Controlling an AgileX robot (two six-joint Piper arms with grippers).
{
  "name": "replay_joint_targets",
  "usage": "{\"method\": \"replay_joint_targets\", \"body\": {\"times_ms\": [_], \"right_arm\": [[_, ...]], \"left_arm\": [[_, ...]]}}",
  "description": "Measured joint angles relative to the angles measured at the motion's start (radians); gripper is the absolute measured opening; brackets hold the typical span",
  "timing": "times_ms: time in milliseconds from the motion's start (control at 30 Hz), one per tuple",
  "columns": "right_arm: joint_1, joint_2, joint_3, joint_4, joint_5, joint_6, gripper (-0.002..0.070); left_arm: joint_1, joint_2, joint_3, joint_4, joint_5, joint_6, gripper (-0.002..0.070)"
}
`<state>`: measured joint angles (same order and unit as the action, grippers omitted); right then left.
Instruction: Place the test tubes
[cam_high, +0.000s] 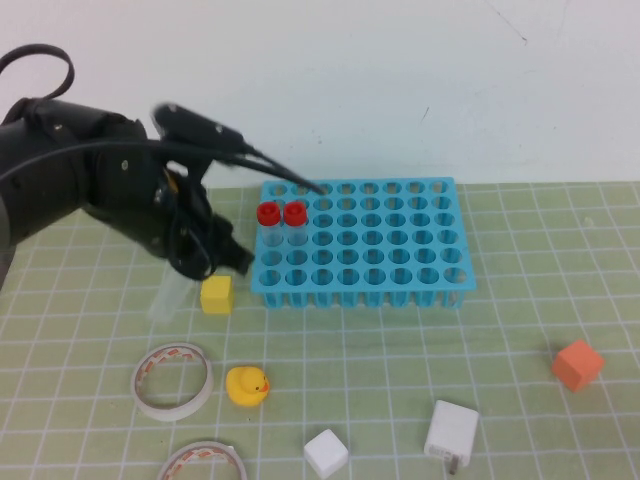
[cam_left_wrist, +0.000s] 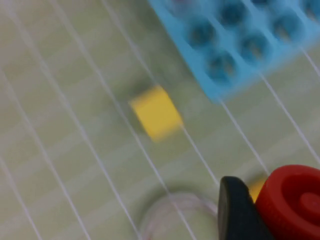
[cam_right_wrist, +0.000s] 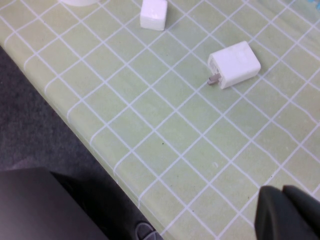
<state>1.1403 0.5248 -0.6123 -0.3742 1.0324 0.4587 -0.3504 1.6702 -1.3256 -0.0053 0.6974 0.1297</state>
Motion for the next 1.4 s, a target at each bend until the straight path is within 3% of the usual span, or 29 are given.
{"method": "replay_joint_targets", "body": {"times_ms": [167, 533, 667, 767, 900, 1200, 1400], "right_arm": [[0.0, 0.0, 0.0, -0.001, 0.0, 0.0, -0.0001], [0.0, 0.0, 0.0, -0.001, 0.0, 0.0, -0.0001], [0.0, 0.0, 0.0, -0.001, 0.0, 0.0, -0.0001], [0.0, 0.0, 0.0, -0.001, 0.0, 0.0, -0.0001], [0.0, 0.0, 0.0, -0.001, 0.0, 0.0, -0.0001], [0.0, 0.0, 0.0, -0.001, 0.0, 0.001, -0.0001], [0.0, 0.0, 0.0, -0.001, 0.0, 0.002, -0.0001]], "left_arm": [[-0.003, 0.002, -0.014, 0.051, -0.238, -0.079, 0.0249], [-0.019, 0.089, 0.139, -0.015, -1.029, -0.211, 0.0249], [-0.031, 0.161, 0.159, 0.057, -1.21, -0.261, 0.0249], [-0.037, 0.221, 0.159, 0.187, -1.323, -0.345, 0.0249], [-0.039, 0.283, 0.159, 0.266, -1.422, -0.396, 0.0249], [-0.039, 0.414, 0.159, 0.27, -1.566, -0.432, 0.0249], [-0.039, 0.463, 0.088, 0.27, -1.571, -0.446, 0.0249]]}}
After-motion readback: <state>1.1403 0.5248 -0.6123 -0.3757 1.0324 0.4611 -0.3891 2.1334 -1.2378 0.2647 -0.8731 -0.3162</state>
